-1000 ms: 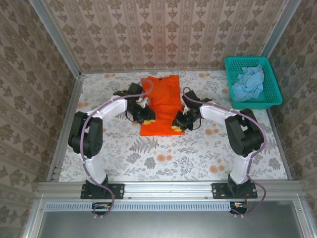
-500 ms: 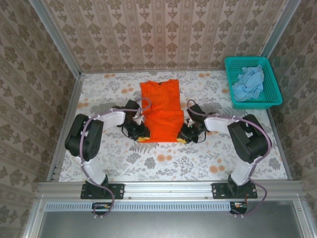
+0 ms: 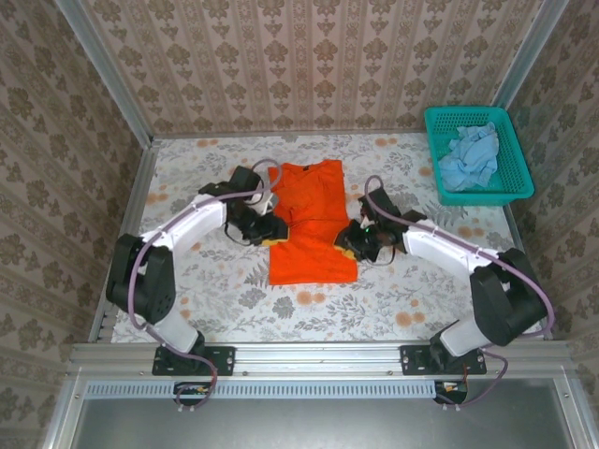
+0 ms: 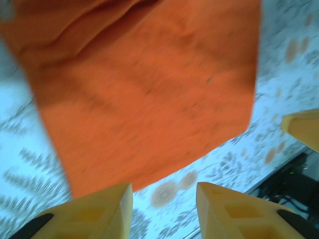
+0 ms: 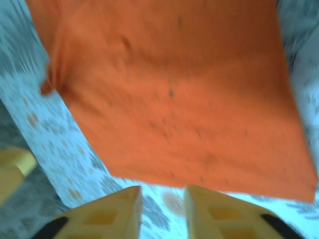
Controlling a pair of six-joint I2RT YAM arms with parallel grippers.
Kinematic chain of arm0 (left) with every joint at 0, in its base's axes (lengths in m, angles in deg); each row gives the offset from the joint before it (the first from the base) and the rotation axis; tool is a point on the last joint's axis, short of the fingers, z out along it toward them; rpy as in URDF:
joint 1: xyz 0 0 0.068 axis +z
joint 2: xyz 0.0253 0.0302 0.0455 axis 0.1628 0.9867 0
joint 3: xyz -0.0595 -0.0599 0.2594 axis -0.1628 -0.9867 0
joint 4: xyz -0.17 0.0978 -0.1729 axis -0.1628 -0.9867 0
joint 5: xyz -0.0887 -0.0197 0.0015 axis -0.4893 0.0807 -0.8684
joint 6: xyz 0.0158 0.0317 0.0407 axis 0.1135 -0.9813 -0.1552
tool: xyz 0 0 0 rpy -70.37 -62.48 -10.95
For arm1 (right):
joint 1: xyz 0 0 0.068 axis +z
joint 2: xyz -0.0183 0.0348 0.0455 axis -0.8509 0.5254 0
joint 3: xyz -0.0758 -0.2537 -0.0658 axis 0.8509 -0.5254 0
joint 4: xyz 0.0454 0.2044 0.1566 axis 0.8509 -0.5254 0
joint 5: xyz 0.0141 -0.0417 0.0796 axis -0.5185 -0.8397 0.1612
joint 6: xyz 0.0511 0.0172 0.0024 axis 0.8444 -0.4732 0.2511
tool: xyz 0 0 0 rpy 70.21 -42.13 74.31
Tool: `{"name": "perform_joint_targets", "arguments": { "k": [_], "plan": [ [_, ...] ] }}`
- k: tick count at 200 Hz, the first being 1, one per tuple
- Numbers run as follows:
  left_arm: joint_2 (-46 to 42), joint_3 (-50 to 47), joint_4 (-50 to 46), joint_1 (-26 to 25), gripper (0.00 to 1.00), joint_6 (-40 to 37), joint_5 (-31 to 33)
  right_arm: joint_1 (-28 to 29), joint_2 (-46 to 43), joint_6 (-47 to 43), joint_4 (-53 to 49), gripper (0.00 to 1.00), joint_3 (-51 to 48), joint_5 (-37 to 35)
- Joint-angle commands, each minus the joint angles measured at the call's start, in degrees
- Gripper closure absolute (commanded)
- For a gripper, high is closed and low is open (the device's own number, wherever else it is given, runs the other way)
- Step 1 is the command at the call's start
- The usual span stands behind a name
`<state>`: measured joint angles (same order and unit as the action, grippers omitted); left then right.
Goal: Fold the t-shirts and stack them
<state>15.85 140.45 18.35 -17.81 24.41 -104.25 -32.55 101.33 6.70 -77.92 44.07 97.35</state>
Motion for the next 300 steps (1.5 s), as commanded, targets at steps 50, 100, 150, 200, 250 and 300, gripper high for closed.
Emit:
{"name": "perform_joint_targets", "arguments": {
  "k": [50,100,150,200,250,300],
  "plan": [
    [20.10,13.62,3.03,1.91,0.67,-0.12,0.30,-6.94,27.19,-7.96,-5.49,0.89,22.65,6.04],
    [22.97,17.13,2.35,6.90,0.63,-1.92,4.31,-8.04,32.70,-9.23,-7.02,0.89,24.00,5.62],
    [23.02,23.86,-2.67,8.47,0.59,-5.59,5.96,-8.28,32.49,-9.52,-6.30,0.86,23.28,4.92],
    [10.86,13.21,-1.31,6.58,0.56,-10.88,3.58,-8.18,29.50,-9.91,-4.45,0.78,22.48,4.64],
    [10.91,10.85,-4.02,-3.25,0.74,-13.72,-0.33,-7.80,21.26,-7.99,2.19,0.68,14.69,5.03],
    [17.08,12.22,1.67,-2.26,0.81,-12.41,8.09,-7.46,21.99,-7.91,1.19,0.69,13.45,5.61]
  ]
}}
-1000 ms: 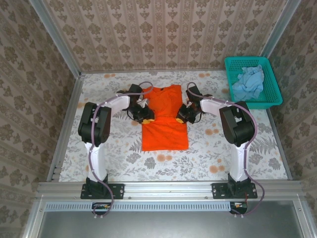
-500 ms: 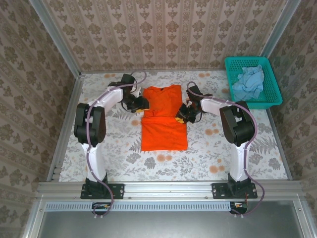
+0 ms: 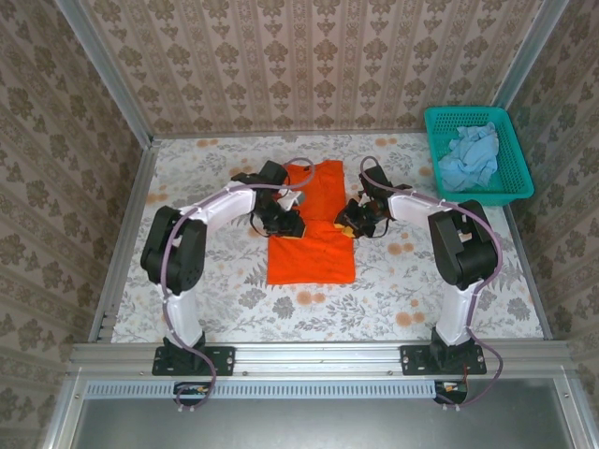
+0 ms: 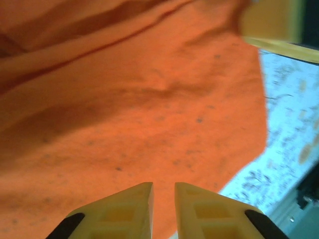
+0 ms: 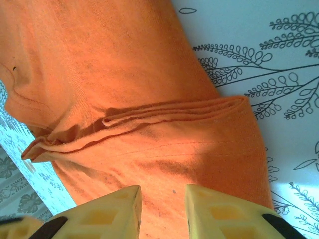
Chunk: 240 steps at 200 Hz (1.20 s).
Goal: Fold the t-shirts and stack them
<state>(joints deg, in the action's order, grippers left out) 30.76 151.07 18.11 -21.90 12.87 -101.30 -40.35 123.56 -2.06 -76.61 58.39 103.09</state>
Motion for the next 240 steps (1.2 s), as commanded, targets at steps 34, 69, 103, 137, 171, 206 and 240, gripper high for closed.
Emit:
{"name": "perform_joint_targets", "arguments": {
  "k": [34,69,103,137,171,206,240],
  "plan": [
    [7.02,4.73,2.98,4.72,0.80,-0.54,8.60,0.22,2.18,0.49,-2.02,0.69,-0.50,-1.12],
    [8.35,4.28,3.95,8.72,0.77,-0.80,10.68,-0.01,3.18,0.72,-3.02,0.69,-0.50,-1.13],
    [6.87,3.06,4.45,11.21,0.69,0.95,10.71,-0.20,1.84,-0.79,-3.71,0.66,-0.46,-0.91],
    [1.61,0.25,3.56,11.49,0.51,1.99,10.94,-0.22,-4.99,-2.66,-1.26,0.52,-3.88,-1.26],
    [-7.78,-9.91,1.91,11.34,0.41,5.76,8.15,0.01,-13.65,-5.98,-3.98,0.43,-10.24,-2.25],
    [-18.22,-24.21,1.86,10.14,0.42,11.69,1.74,3.96,-19.37,-7.58,-9.99,0.42,-16.10,-2.40],
    [-23.61,-34.00,4.78,8.34,0.47,18.65,-1.64,7.99,-21.60,-6.48,-12.14,0.42,-20.45,-4.23]
  ]
}}
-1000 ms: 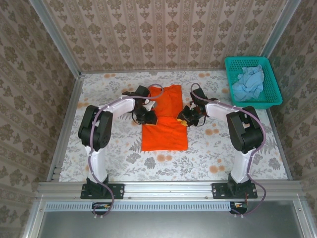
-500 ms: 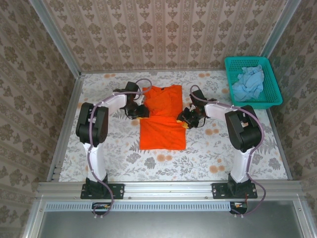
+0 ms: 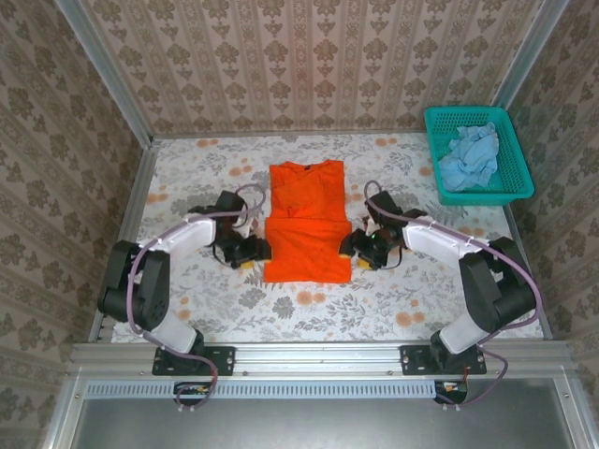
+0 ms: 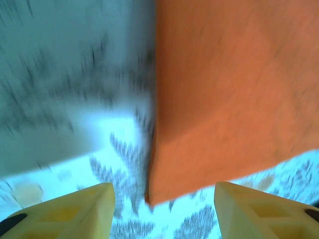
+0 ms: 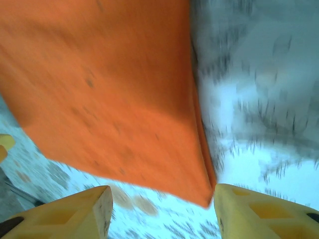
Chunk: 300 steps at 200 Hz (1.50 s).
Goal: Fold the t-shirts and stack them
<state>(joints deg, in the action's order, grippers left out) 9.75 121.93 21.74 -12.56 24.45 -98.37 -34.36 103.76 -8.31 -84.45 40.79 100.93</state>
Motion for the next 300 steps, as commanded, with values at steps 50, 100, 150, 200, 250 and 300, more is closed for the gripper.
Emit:
{"name": "perform_joint_targets", "arguments": {
  "k": [50,100,150,200,250,300],
  "plan": [
    [0.17,-7.63,8.62,-1.18,0.49,13.54,-8.04,4.67,0.90,0.48,-0.45,0.49,-3.71,-1.33],
    [5.81,-5.25,10.88,-2.21,0.60,15.31,-6.58,5.33,4.26,-0.36,0.59,0.58,-1.21,-3.10],
    [10.56,-1.40,11.86,-3.87,0.85,15.62,-6.46,5.32,8.35,-0.70,2.22,0.77,1.41,-3.41],
    [9.50,0.47,6.76,-3.84,1.00,12.10,-1.54,5.32,7.70,-4.24,-1.68,1.00,0.17,-3.94],
    [-3.03,-3.19,-5.70,-6.76,1.00,6.49,3.96,6.26,-3.00,-4.30,-2.16,1.00,-9.28,-1.14],
    [-19.50,-6.88,-12.45,-8.98,1.00,7.12,-3.40,11.64,-18.98,0.96,-4.74,1.00,-14.95,1.31]
  ]
}}
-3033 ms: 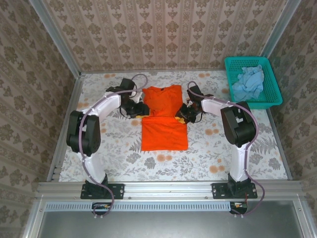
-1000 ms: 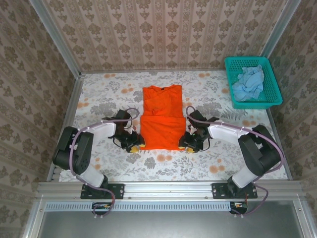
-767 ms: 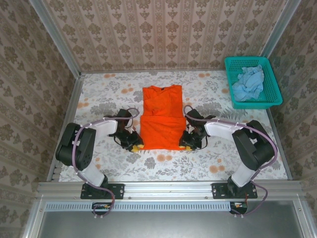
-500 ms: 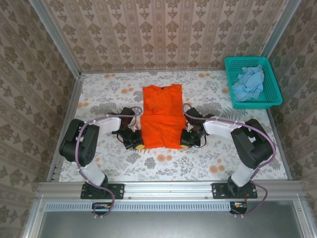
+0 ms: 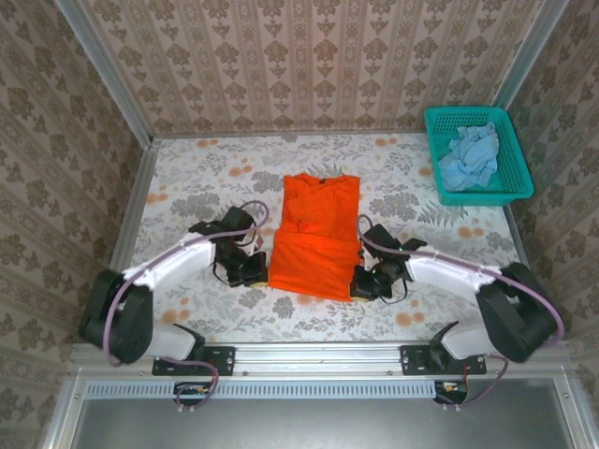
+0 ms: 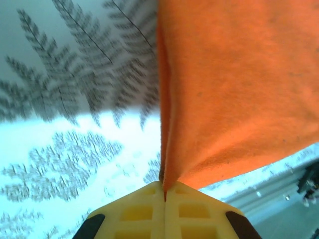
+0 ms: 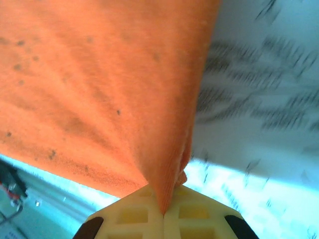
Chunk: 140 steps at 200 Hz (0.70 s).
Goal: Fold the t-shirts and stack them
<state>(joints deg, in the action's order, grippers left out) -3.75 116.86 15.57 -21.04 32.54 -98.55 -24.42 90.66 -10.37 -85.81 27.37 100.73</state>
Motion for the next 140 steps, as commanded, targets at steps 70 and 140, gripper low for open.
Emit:
{"name": "perform_joint_targets", "arguments": {
  "k": [70,140],
  "plan": [
    [-2.45,16.25,-9.83,3.85,1.00,-1.64,-7.92,-7.43,-6.22,2.79,-8.82,1.00,13.18,4.37],
    [31.45,47.86,-3.84,11.53,1.00,0.53,-9.69,-19.70,25.95,1.36,-12.46,1.00,40.85,8.99]
  ]
}}
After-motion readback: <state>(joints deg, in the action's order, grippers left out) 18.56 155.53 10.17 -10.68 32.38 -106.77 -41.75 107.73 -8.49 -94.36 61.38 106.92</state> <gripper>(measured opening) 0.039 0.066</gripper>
